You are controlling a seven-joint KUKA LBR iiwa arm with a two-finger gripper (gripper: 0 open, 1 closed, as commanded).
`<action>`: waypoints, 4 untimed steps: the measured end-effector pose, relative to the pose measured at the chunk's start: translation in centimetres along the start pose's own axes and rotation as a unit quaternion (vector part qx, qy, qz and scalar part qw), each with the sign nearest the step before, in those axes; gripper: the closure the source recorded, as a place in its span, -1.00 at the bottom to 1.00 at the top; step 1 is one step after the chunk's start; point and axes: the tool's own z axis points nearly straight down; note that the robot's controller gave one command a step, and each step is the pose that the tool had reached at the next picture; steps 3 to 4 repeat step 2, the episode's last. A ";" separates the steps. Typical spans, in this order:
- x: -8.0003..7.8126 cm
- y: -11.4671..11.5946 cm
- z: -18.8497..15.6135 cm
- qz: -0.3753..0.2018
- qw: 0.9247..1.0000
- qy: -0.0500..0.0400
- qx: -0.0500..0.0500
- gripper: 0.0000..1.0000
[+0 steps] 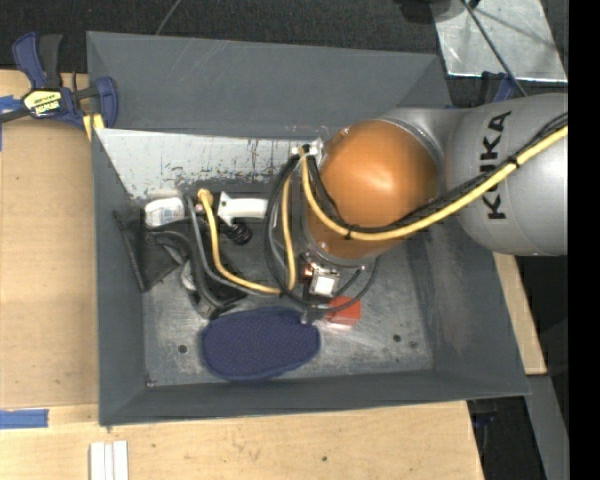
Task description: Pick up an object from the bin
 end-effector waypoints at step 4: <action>-2.4 -3.9 5.3 -0.029 1.000 0.004 -0.008 -1.00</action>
Offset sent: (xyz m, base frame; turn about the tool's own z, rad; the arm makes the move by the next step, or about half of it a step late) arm 0.0000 0.0000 0.0000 0.0000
